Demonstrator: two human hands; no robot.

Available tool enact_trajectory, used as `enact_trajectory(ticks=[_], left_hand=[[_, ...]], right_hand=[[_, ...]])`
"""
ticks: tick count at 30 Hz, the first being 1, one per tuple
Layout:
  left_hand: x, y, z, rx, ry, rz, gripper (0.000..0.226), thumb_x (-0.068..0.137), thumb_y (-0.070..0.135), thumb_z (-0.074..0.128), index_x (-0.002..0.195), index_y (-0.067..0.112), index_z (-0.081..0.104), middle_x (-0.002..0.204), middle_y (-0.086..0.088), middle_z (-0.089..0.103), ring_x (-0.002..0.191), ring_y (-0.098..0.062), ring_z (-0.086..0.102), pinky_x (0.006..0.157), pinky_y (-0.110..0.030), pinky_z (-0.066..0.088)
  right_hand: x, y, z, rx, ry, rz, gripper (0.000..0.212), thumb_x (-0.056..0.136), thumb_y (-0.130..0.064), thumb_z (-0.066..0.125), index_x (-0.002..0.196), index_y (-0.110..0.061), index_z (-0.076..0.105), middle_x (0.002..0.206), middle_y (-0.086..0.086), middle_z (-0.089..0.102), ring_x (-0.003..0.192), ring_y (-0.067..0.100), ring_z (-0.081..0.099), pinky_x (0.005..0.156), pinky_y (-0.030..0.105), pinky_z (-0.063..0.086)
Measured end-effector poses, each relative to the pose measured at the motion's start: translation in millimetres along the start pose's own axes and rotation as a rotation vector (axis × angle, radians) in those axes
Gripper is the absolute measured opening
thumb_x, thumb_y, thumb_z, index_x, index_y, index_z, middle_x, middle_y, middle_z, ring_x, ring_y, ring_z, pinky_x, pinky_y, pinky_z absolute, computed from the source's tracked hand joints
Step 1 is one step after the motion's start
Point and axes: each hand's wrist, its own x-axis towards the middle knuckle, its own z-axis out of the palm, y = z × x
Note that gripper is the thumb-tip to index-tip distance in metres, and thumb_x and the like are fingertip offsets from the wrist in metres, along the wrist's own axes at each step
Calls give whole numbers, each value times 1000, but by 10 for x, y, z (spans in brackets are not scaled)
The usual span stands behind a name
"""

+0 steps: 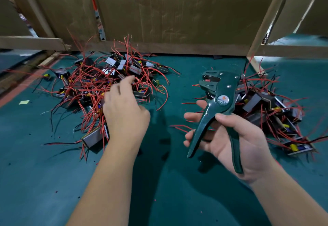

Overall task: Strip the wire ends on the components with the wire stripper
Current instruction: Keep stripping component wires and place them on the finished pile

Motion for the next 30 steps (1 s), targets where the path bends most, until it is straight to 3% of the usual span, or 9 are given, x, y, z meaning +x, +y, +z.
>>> enact_trajectory(ticks=[5,9,11,15,19,22,24,27,30], left_hand=[[-72,0,171,12,-246,94,67,89,14,54,145,38,28,126,-3,56,119,-28,47,97,-43,29],[-66,-25,257,-240,-255,132,54,88,13,56,140,21,43,124,2,55,115,-19,50,100,-28,35],[-78,13,244,-375,-235,105,49,85,15,62,133,21,51,114,9,59,98,-7,52,88,-14,33],[-106,159,129,-834,-331,18,35,77,31,62,112,29,64,99,10,68,83,-2,57,79,-17,45],[-72,158,-9,-1108,-701,-39,41,80,40,41,91,22,76,83,-2,73,53,-9,47,46,-18,28],[-41,77,-106,-1064,-1118,-31,45,74,43,45,87,17,79,76,-7,73,46,-10,43,43,-20,24],[-58,45,-143,-984,-1263,66,44,67,43,49,84,16,79,70,-7,72,43,-10,43,40,-18,23],[-77,73,-123,-996,-1107,-45,32,68,35,51,57,13,72,46,-2,54,35,-10,34,37,-13,19],[-8,89,-21,-1123,-712,-379,39,83,19,42,45,19,45,41,5,23,32,-9,17,40,-11,13]], right_hand=[[5,28,1,6,18,5,69,62,-21,63,128,-4,52,119,23,62,72,41,62,70,54,54],[48,13,-15,12,144,-15,49,66,-18,54,114,-6,54,98,12,65,67,40,64,63,53,56],[73,-14,-36,19,212,2,38,66,-18,54,103,-8,52,88,11,59,64,38,64,62,52,56],[119,-20,-134,-178,350,-92,13,86,-11,51,98,-8,54,99,14,63,67,38,66,66,51,57],[152,-55,-229,-387,494,-297,10,86,-6,57,86,-16,58,85,11,66,67,36,67,67,49,56],[178,-123,-295,-396,568,-371,14,86,-4,57,83,-18,56,78,9,62,67,33,65,72,50,53],[192,-166,-343,-403,614,-406,15,86,-4,56,82,-18,55,76,7,61,69,32,64,67,44,54],[175,-264,-407,-419,665,-448,14,86,-6,55,80,-19,52,78,8,59,71,33,64,67,46,55],[144,-359,-448,-305,581,-410,6,89,-9,49,87,-15,50,81,11,58,72,36,64,75,57,55]])
